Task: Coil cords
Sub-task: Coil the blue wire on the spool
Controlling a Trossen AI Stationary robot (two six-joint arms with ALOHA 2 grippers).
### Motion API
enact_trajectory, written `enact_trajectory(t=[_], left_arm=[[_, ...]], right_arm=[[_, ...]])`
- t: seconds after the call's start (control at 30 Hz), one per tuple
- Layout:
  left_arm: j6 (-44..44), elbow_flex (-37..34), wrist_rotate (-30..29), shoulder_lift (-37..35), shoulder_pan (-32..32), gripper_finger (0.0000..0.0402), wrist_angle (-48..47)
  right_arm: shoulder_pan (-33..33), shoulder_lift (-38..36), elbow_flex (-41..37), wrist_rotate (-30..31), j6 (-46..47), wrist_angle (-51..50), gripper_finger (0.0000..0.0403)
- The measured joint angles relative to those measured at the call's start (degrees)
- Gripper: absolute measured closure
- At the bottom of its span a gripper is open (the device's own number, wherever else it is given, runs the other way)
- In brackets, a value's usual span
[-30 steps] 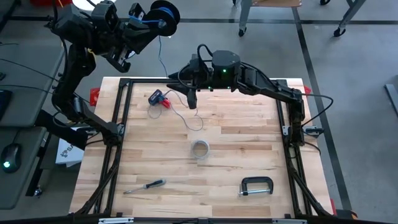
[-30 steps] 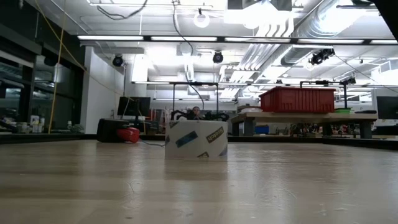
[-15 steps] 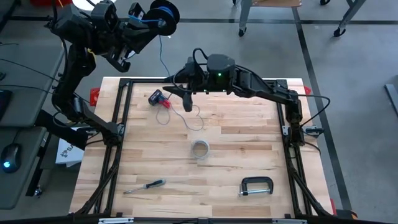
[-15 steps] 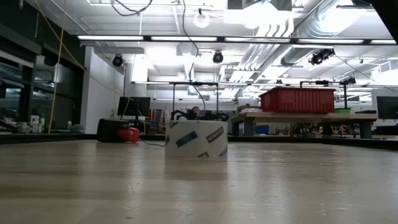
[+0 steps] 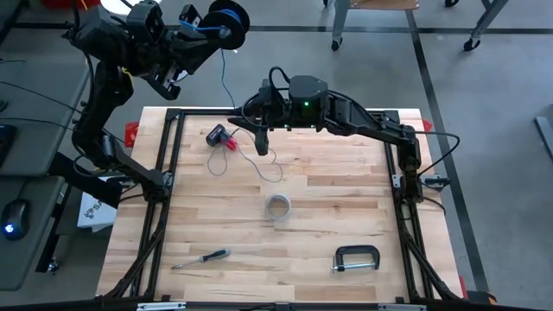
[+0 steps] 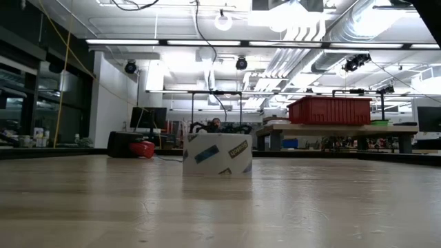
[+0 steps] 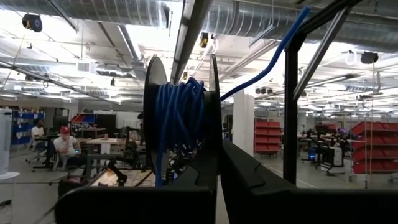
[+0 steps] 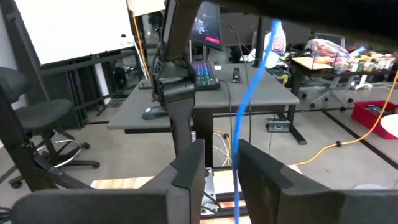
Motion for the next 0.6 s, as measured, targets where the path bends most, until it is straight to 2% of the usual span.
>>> enact_trajectory(t=[0.5, 0.6], left_arm=[[-0.1, 0.0, 0.1, -0.2, 0.0, 0.04, 0.0], [0.0, 0.0, 0.1, -0.3, 0.0, 0.04, 0.0]], right_arm=[[-0.1, -0.1, 0.0, 0.0, -0.5, -0.4, 0.0322], [-0.1, -0.3, 0.0, 0.0, -1.7, -0.8, 0.0349]])
